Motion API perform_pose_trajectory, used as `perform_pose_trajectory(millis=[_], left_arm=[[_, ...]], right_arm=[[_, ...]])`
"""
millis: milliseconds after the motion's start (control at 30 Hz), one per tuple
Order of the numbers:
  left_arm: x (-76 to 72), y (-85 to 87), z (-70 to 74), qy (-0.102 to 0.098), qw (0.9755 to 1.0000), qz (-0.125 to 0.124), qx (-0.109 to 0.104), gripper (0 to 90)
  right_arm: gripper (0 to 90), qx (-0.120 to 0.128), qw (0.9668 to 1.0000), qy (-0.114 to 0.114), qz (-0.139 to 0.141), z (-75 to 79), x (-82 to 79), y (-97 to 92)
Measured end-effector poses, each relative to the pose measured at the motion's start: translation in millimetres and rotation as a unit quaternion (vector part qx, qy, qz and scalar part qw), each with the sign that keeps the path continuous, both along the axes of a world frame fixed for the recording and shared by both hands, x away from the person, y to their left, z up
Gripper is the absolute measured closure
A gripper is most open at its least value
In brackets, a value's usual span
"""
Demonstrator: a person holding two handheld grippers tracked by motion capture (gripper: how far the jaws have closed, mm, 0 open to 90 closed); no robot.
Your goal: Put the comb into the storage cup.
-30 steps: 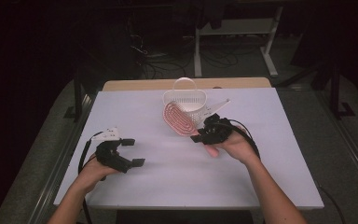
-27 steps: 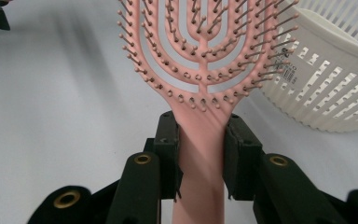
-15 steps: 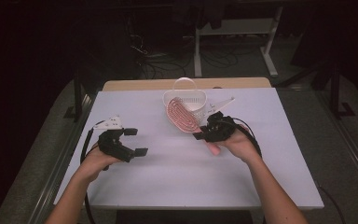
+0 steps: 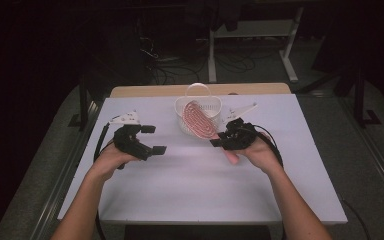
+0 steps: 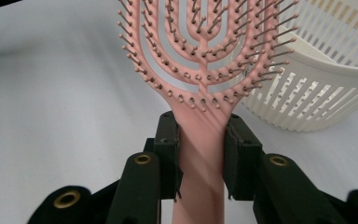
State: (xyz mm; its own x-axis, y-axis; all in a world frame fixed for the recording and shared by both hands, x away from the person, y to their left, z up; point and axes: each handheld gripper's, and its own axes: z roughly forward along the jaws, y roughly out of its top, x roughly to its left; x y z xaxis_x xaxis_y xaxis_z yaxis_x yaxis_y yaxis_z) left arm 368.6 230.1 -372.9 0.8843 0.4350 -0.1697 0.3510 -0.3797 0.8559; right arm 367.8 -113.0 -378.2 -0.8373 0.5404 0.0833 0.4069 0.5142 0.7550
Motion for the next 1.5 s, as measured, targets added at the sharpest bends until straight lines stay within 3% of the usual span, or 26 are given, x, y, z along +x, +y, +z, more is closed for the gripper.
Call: perform_pose_trajectory(millis=[300,633,1500], left_arm=[[8.0,-17.8,3.8,-0.005,0.9999,-0.008,-0.013,0.0],[2.5,-23.2,7.7,-0.007,0.9997,-0.007,-0.024,0.0],[-4.0,-36.0,12.0,-0.009,0.9997,-0.007,-0.022,0.0]], right_arm=[[68.7,-0.004,1.0,-0.008,-0.003,-2.0,0.3,-0.4],[68.6,-0.005,1.0,-0.006,0.002,-10.3,-0.3,6.2],[68.6,0.005,0.9996,-0.018,0.021,-17.2,-9.6,28.5]])
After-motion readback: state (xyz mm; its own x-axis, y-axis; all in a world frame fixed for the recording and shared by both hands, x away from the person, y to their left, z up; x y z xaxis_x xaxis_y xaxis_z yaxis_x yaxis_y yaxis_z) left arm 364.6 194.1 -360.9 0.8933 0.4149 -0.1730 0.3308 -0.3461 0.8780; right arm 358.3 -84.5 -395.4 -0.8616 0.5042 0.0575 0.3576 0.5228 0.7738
